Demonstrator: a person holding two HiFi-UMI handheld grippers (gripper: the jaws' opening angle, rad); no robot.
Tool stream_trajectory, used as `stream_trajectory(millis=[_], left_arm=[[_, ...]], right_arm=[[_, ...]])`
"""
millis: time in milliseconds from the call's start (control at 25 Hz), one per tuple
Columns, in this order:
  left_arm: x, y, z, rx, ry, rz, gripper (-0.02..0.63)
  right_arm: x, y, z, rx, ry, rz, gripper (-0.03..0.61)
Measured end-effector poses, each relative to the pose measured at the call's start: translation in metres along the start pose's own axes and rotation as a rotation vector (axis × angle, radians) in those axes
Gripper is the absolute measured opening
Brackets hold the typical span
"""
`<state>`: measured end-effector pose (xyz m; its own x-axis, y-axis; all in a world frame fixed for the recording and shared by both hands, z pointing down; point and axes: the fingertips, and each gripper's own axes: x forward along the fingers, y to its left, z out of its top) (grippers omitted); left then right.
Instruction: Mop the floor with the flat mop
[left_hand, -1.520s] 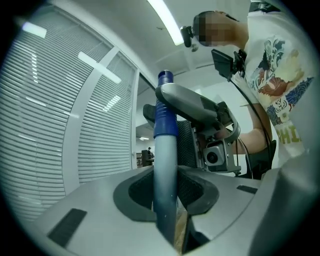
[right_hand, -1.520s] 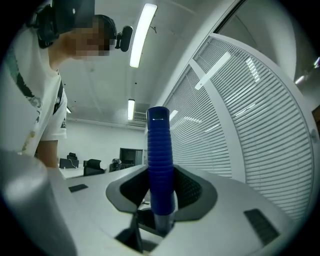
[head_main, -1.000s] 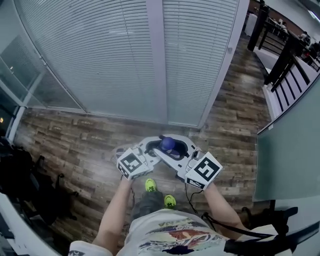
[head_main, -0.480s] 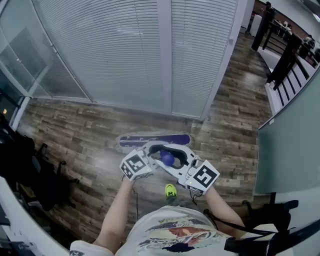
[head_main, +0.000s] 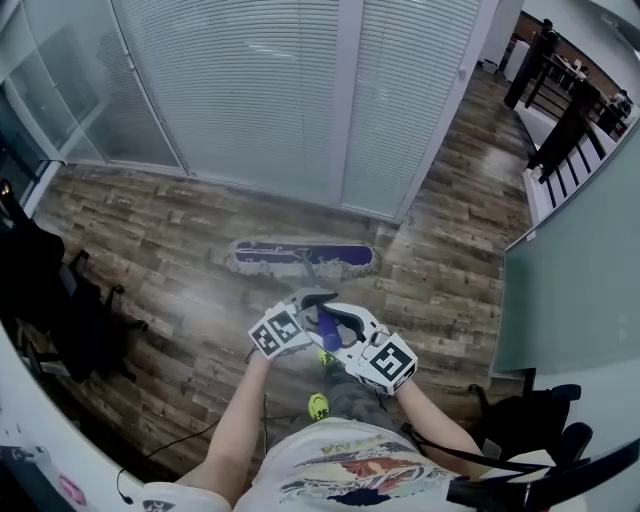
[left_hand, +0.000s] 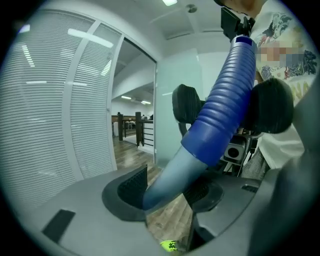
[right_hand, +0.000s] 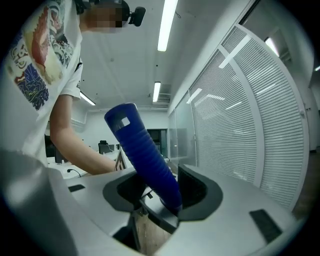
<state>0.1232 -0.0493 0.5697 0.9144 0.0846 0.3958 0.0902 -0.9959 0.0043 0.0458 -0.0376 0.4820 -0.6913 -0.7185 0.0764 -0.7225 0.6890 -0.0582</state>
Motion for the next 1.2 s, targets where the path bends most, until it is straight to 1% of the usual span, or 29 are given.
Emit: stream_trajectory(millis=[160, 320, 440, 560, 680, 760, 840, 960, 1120, 1200], left_arm=[[0.005, -0.036, -0.011, 0.013, -0.014, 0.016, 0.178], [0.011, -0.08, -0.021, 0.037, 0.008, 0.011, 0.178], [0.015, -0.113, -0.023, 0.033, 0.001, 0.028, 0.178], [0.017, -0.146, -0.021, 0.016, -0.016, 0.055, 0.178], [0.015, -0.177, -0.017, -0.007, -0.028, 0.08, 0.178], [0.018, -0.202, -0.013, -0.016, -0.025, 0.09, 0.179], [0.026, -0.23, -0.01, -0.014, -0.013, 0.093, 0.179], [0.042, -0.274, -0.009, -0.022, -0.008, 0.105, 0.181], [0.054, -0.324, -0.009, -0.035, -0.005, 0.131, 0.183], [0.057, -0.344, -0.007, -0.044, -0.008, 0.144, 0.183]], right_arm=[[-0.024, 0.028, -0.019, 0.018, -0.009, -0.009, 0.186], [-0.054, 0.059, -0.035, 0.016, 0.02, -0.005, 0.186], [-0.078, 0.082, -0.04, 0.01, 0.036, 0.004, 0.187], [-0.102, 0.108, -0.044, -0.014, 0.034, 0.04, 0.189], [-0.124, 0.133, -0.042, 0.005, 0.03, 0.071, 0.189], [-0.144, 0.15, -0.041, 0.004, 0.027, 0.09, 0.189], [-0.17, 0.165, -0.044, -0.025, 0.013, 0.108, 0.19], [-0.211, 0.188, -0.055, -0.02, 0.021, 0.121, 0.192], [-0.255, 0.219, -0.067, -0.082, 0.048, 0.188, 0.192], [-0.271, 0.233, -0.069, -0.086, 0.047, 0.212, 0.192]])
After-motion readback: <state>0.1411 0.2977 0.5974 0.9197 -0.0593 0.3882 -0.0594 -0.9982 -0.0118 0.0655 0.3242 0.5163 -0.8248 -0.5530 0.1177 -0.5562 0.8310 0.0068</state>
